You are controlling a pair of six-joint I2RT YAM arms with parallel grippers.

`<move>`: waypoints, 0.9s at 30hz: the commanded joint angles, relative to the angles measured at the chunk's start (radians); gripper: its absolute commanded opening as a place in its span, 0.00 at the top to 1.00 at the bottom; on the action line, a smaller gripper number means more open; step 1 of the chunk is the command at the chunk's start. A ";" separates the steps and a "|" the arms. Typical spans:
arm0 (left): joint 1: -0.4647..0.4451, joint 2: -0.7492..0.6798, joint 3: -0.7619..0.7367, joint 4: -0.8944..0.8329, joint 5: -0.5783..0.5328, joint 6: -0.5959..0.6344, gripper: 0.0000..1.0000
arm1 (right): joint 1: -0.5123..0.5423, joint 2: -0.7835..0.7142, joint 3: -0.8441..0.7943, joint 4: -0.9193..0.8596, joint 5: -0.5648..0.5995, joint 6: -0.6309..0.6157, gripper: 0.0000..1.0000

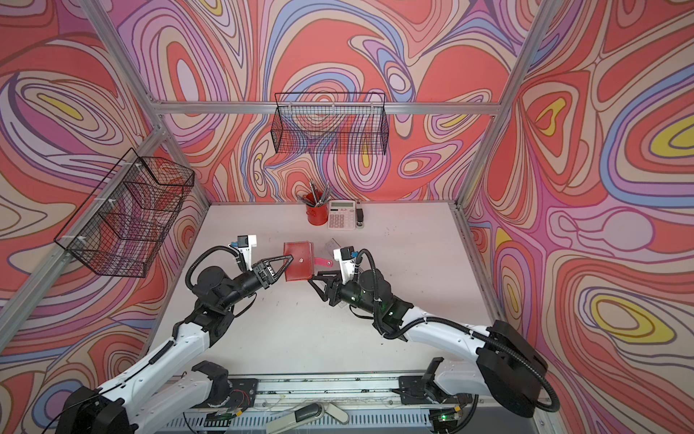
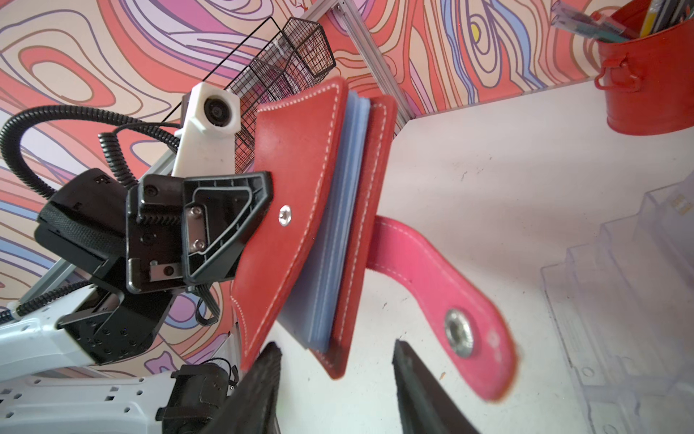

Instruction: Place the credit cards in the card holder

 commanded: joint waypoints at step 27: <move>-0.131 0.012 0.130 -0.177 -0.029 0.188 0.43 | -0.092 0.044 0.048 0.066 -0.174 0.057 1.00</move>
